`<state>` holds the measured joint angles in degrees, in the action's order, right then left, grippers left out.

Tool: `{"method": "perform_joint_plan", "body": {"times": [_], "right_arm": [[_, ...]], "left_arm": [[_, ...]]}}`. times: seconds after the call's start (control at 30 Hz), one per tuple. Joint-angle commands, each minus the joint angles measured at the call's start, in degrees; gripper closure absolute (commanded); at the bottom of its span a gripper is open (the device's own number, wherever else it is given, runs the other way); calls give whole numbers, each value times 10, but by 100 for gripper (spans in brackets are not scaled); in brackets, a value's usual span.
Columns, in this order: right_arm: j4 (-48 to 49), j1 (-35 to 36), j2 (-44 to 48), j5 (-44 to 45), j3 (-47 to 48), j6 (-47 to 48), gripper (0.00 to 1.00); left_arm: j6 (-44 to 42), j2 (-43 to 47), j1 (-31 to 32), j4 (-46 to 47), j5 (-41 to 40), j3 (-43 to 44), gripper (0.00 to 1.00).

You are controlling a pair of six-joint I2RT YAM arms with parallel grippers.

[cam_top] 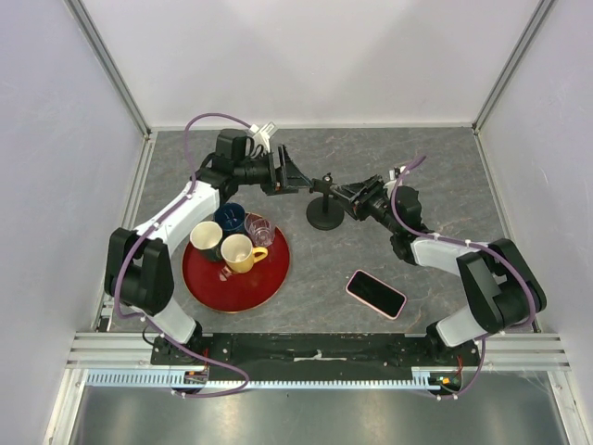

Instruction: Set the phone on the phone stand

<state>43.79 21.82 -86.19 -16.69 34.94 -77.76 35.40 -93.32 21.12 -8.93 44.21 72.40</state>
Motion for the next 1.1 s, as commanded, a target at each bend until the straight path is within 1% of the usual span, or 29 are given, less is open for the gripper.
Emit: {"method": "perform_joint_plan", "body": {"times": [0.0, 0.03, 0.13, 0.2, 0.23, 0.3, 0.33, 0.4, 0.43, 0.47, 0.53, 0.63, 0.7, 0.73, 0.8, 0.83, 0.87, 1.0, 1.07], "right_arm": [[51, 2, -12, -7, 16, -17, 54], [47, 2, -11, -8, 17, -16, 59], [16, 2, -7, -11, 21, -1, 69], [-23, 2, 0, -10, 28, 22, 74], [-60, 2, 3, -8, 33, 30, 81], [-96, 3, 12, 2, 49, 65, 87], [-138, 2, 16, 3, 57, 76, 92], [-173, 2, 17, 1, 80, 98, 98], [-206, 2, 23, 3, 88, 116, 100], [-227, 2, 25, 4, 95, 127, 100], [-269, 2, 33, 13, 116, 152, 100], [-292, 2, 33, 13, 131, 168, 100], [-293, 1, 32, -4, 137, 176, 100], [-292, 1, 35, -8, 136, 177, 100], [-290, -1, 38, -19, 135, 186, 100], [-291, -2, 40, -24, 135, 190, 100], [-291, -4, 42, -38, 136, 197, 100], [-291, -8, 50, -55, 136, 211, 100], [-284, -9, 52, -63, 136, 213, 100]], "left_arm": [[31, -1, -5, 38, 33, -6, 19], [29, -2, -5, 38, 33, -6, 19], [28, -12, -5, 37, 40, -4, 19], [25, -20, -5, 24, 40, 3, 20], [20, -27, -5, 21, 36, 5, 21], [17, -31, -4, 12, 26, 8, 24], [14, -35, -4, 4, 23, 12, 26], [9, -37, -1, -6, 13, 15, 27], [1, -37, 1, -13, 8, 19, 28], [-3, -35, 2, -18, 2, 20, 32], [-25, -36, 9, -43, -24, 30, 34], [-44, -48, 18, -60, -50, 39, 34], [-49, -58, 23, -59, -56, 40, 33], [-52, -62, 25, -59, -55, 43, 29], [-49, -70, 25, -43, -38, 44, 26], [-44, -69, 26, -36, -34, 43, 21], [-40, -70, 26, -29, -32, 42, 20], [-43, -78, 26, -4, -43, 54, 20], [-45, -98, 25, -7, -40, 71, 24]]}}
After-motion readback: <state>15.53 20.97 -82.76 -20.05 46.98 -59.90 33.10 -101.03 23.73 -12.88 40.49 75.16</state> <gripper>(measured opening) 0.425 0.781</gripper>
